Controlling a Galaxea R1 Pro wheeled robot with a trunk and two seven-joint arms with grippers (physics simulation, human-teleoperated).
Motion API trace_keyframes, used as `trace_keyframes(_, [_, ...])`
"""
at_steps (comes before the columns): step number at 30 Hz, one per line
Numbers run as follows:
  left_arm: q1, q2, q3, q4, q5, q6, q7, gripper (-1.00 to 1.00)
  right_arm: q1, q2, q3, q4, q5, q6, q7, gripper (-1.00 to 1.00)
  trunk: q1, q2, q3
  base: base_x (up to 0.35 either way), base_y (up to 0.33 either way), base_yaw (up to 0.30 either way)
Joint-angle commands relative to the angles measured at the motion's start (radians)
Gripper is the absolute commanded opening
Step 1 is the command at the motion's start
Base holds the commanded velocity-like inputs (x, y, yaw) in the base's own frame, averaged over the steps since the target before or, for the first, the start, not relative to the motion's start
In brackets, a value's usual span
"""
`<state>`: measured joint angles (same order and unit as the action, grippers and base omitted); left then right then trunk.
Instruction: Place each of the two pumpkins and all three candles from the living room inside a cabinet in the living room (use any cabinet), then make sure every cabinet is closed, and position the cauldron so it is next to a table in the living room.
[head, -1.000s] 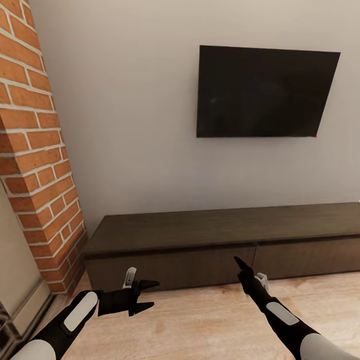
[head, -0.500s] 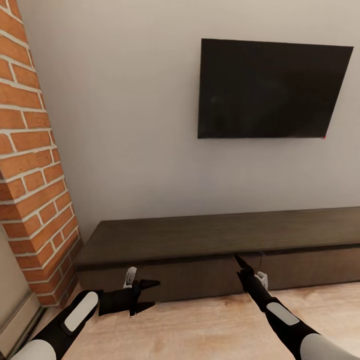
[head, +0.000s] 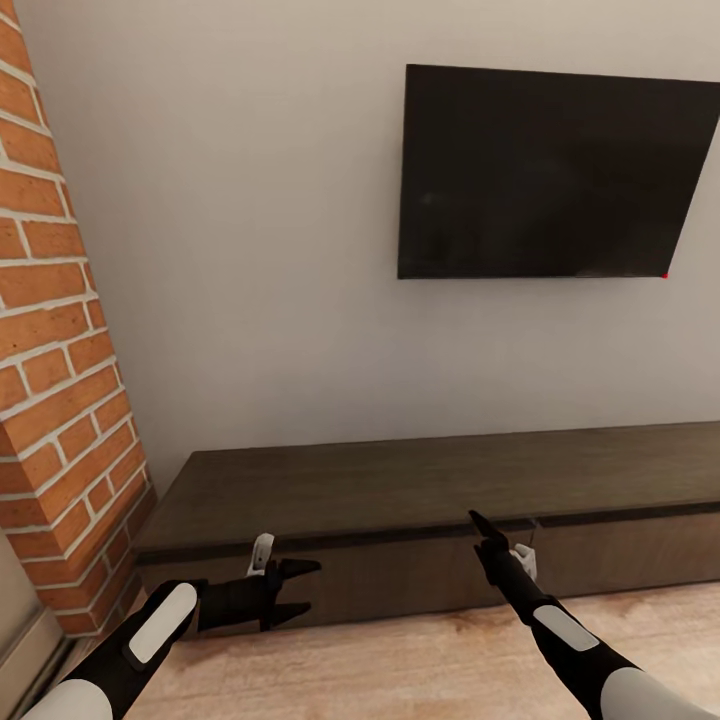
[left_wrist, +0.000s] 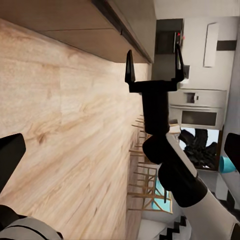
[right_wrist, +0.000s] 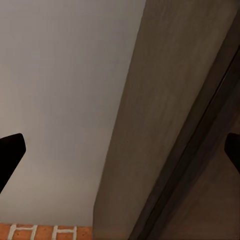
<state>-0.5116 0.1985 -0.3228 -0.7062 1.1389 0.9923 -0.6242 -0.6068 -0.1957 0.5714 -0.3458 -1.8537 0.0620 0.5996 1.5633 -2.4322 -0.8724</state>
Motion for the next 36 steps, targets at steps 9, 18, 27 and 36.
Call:
trace_keyframes(9, [-0.001,0.002,-0.002,-0.001,0.002,0.000,-0.007,1.00,-0.001,-0.002,0.005,0.001,-0.048,0.006,0.000,1.00,0.000,0.000,-0.001,0.004,0.000,0.000])
trace_keyframes(18, [-0.001,0.002,-0.001,-0.001,0.006,0.002,-0.009,1.00,-0.001,-0.001,0.005,0.001,-0.052,0.005,0.011,1.00,0.023,-0.042,-0.020,0.000,0.000,0.000])
trace_keyframes(27, [-0.001,0.003,-0.002,0.000,0.006,0.002,-0.049,1.00,-0.001,-0.002,0.006,0.001,-0.092,0.005,0.029,1.00,0.039,-0.069,-0.052,0.000,0.000,0.000])
trace_keyframes(36, [0.001,0.007,-0.020,0.012,-0.004,0.000,-0.185,1.00,-0.001,-0.004,0.008,0.003,-0.118,0.050,0.123,1.00,0.043,-0.071,-0.087,0.000,0.000,0.000])
